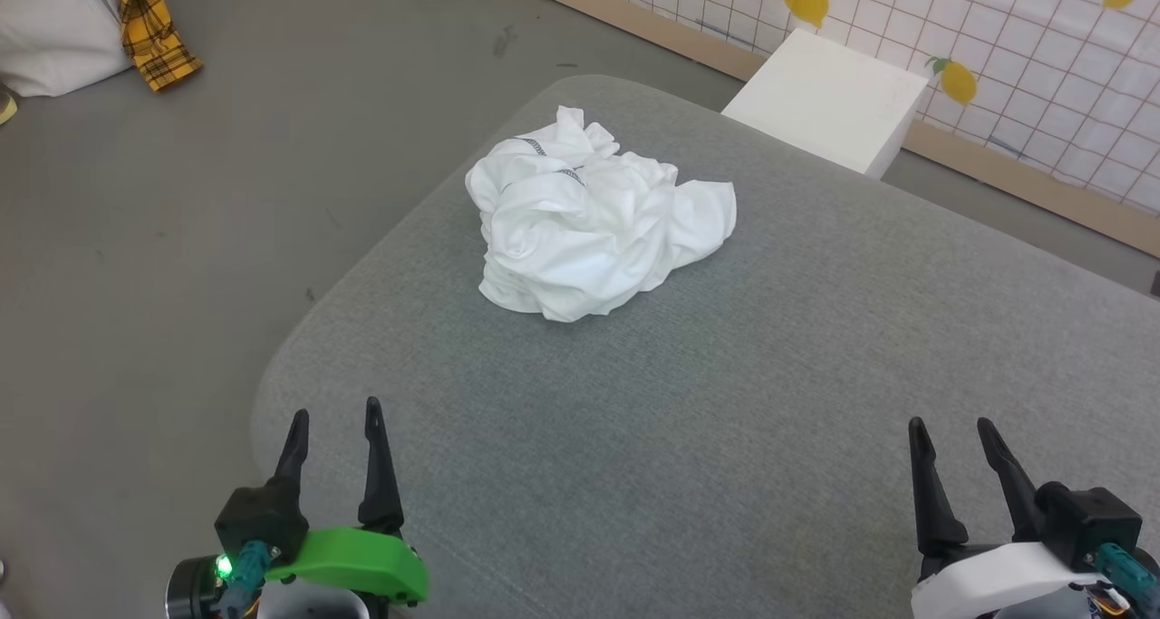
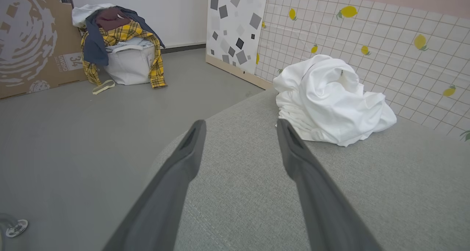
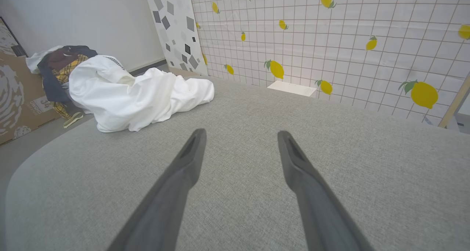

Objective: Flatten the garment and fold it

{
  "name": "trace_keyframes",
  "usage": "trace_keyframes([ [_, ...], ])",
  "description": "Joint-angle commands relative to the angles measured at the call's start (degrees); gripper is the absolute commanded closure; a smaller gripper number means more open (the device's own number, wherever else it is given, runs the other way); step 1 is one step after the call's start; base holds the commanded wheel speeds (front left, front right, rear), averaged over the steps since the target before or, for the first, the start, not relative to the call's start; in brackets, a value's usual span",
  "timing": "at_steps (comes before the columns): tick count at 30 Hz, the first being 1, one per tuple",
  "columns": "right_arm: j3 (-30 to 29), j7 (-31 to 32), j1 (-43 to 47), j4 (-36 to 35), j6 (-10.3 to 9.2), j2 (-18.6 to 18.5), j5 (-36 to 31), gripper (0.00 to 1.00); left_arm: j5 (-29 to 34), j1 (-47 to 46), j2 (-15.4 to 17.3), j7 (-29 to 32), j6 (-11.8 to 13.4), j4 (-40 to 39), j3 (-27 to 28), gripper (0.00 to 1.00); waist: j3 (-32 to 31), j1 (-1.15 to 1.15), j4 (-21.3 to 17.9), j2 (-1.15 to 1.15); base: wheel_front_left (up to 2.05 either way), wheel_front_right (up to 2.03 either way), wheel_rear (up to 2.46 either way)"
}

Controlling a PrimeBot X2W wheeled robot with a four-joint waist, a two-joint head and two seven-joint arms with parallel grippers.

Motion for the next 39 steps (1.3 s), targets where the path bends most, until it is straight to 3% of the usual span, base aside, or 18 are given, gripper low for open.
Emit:
trace_keyframes([
  [1, -0.07, -0.19, 0.58, -0.28, -0.09, 0.04, 0.17, 0.0, -0.54, -0.9, 0.21, -0.42, 0.03, 0.15, 0.1, 0.0, 0.34, 0.0, -0.9, 0.5, 0.0, 0.0, 0.0],
  [6, -0.43, 0.76, 0.32, -1.33, -0.09, 0.04, -0.58, 0.0, -4.7, -6.45, 0.92, 1.82, -3.2, 0.11, 0.84, 0.0, 1.3, 0.0, -2.63, 0.5, 0.0, 0.0, 0.0],
  [11, -0.47, 2.08, -0.5, -2.98, -0.09, 0.04, -1.54, 0.0, -9.47, -16.6, 3.27, 8.4, -6.7, 1.71, 2.3, 0.0, 3.3, 0.0, -5.77, 0.5, 0.0, 0.0, 0.0],
  [15, -0.71, 3.26, -1.55, -4.41, -0.09, 0.04, -2.58, 0.0, -13.59, -25.91, 5.65, 16.74, -8.48, 6.03, 3.55, 0.0, 5.95, 0.0, -9.61, 0.5, 0.0, 0.0, 0.0],
  [20, -1.39, 4.39, -2.34, -6.04, -0.09, 0.04, -3.48, 0.0, -17.7, -34.84, 8.86, 31.13, -7.97, 13.63, 4.46, 0.0, 9.35, 0.0, -15.42, 0.5, 0.0, 0.0, 0.0],
  [27, -2.4, 5.06, -3.29, -7.81, -0.09, 0.04, -3.79, 0.0, -21.06, -41.05, 11.44, 47.23, -4.05, 18.24, 5.07, 0.0, 14.41, 0.0, -22.1, 0.5, 0.0, 0.0, 0.0],
  [33, -2.34, 5.09, -4.39, -8.47, -0.09, 0.04, -3.73, 0.0, -18.73, -42.27, 14.05, 58.88, 2.38, 19.73, 3.26, 0.0, 17.74, 0.0, -26.04, 0.5, 0.0, 0.0, 0.0],
  [39, -2.55, 4.89, -5.13, -9.13, -0.09, 0.04, -4.26, 0.0, -19.12, -41.22, 12.74, 69.29, 8.64, 18.94, 2.31, 0.0, 19.95, 0.0, -27.74, 0.5, 0.0, 0.0, 0.0],
])
